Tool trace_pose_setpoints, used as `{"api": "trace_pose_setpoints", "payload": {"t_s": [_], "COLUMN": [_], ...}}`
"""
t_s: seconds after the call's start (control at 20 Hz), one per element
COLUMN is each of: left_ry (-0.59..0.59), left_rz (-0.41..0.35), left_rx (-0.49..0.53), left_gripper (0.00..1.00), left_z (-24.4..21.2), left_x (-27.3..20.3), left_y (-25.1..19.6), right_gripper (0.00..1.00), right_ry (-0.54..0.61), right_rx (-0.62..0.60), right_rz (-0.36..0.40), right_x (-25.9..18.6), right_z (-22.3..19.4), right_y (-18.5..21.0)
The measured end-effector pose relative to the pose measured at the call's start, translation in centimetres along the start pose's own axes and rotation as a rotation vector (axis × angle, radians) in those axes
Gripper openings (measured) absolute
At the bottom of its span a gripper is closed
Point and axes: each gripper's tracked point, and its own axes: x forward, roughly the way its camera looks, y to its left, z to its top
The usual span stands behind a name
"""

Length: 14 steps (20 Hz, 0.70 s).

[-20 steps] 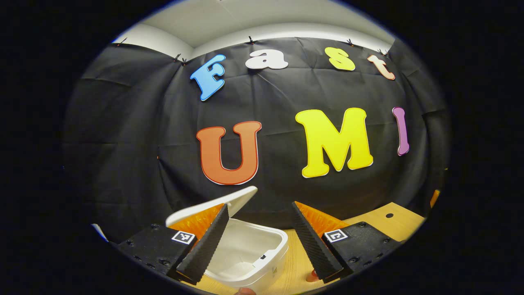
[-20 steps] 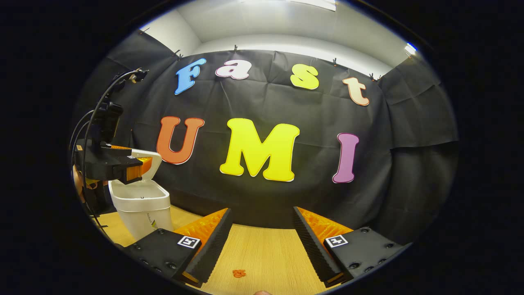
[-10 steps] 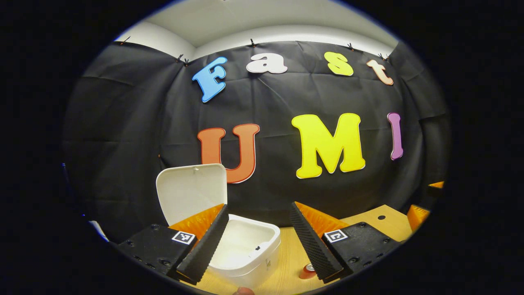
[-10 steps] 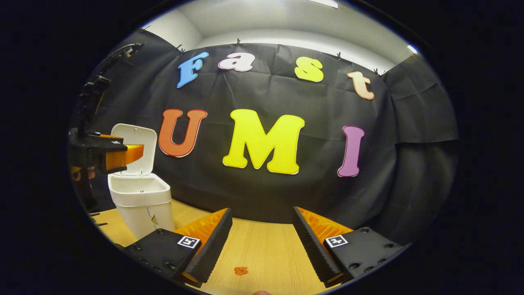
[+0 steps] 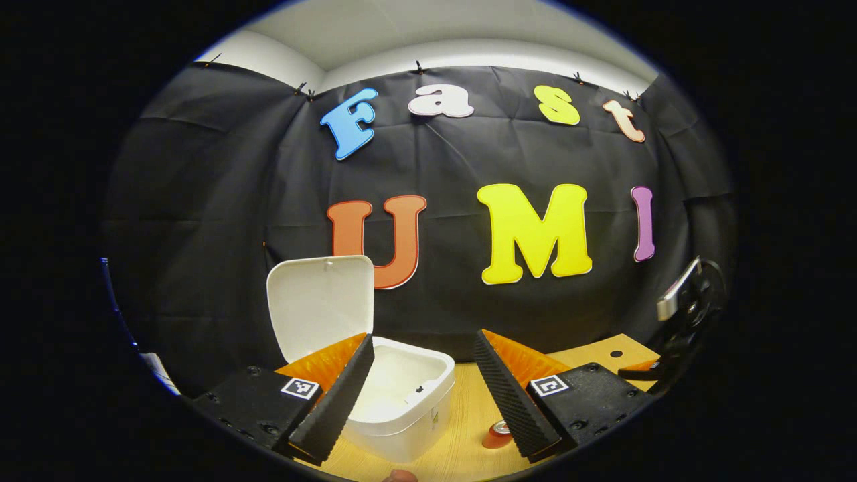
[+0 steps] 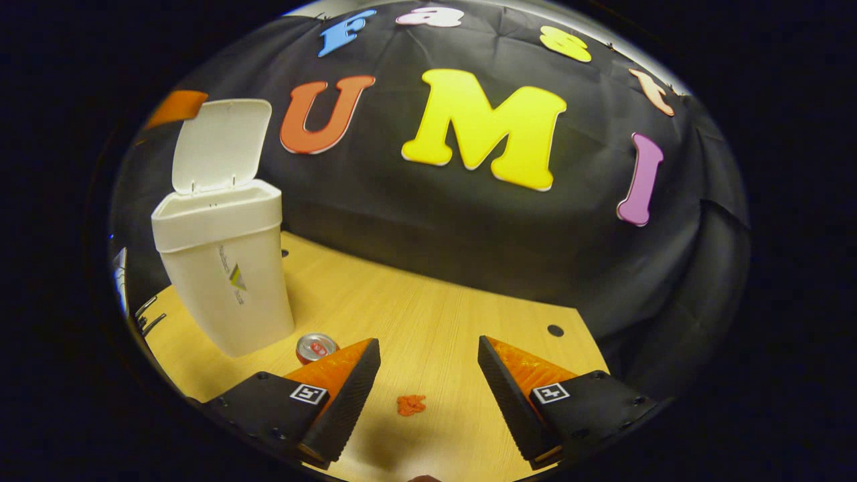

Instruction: Press the lid of the desktop garbage bin to open it, pick up the crumpled paper on the desktop and throw it into the bin, then pick up the pop can on the desktop and drop it into the bin, and finally close the garbage bin lid.

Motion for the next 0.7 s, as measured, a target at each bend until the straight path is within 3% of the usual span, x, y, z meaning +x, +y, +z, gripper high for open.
{"api": "trace_pose_setpoints", "payload": {"t_s": [0.3, 0.7], "left_ry": [0.003, 0.041], "left_rz": [0.008, 0.005], "left_rx": [0.008, -0.025], "left_gripper": [0.98, 1.0], "left_z": [0.0, -1.0], "left_x": [-0.6, -0.5], "left_y": [0.4, 0.6], "right_gripper": [0.96, 0.96], "right_ry": [0.332, 0.631], "right_rx": [0.037, 0.172], "right_rz": [0.047, 0.091], "right_x": [4.0, 7.1], "right_z": [-7.2, -12.7], "right_y": [1.1, 1.3]}}
